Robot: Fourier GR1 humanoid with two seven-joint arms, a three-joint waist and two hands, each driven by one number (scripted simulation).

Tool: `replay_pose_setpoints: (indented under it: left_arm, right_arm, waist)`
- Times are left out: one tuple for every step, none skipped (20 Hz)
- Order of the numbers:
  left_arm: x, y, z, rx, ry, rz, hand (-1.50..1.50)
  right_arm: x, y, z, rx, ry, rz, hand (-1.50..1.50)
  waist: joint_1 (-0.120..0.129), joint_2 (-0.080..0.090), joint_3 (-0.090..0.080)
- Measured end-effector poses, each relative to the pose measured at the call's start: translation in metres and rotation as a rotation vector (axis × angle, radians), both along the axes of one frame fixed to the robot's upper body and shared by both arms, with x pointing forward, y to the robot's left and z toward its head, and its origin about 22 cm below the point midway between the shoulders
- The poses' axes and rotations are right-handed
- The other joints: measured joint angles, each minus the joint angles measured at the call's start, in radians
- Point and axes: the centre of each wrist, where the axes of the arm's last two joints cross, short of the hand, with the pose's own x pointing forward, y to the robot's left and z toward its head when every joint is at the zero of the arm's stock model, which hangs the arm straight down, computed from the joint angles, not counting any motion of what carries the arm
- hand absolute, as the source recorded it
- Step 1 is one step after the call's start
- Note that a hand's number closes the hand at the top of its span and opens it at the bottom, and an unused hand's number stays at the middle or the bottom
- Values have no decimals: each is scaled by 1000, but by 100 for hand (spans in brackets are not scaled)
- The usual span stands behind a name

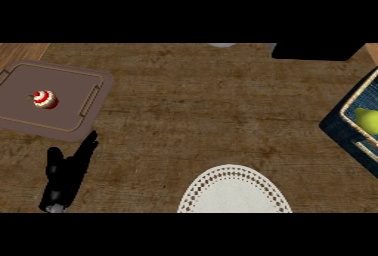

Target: Pick the pear from the placemat and place it in the basket

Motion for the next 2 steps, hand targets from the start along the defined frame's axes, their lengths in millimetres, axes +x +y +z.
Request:
replay_pose_setpoints:
  left_arm:
    - [1,-1,0,-2,4,0,0]
    - [0,0,0,2,0,-2,0]
  right_arm:
    - [-3,-3,3,5,0,-14,-150]
    - [-9,-7,7,9,4,-31,-150]
  waist:
    - [0,1,0]
    - [1,2,1]
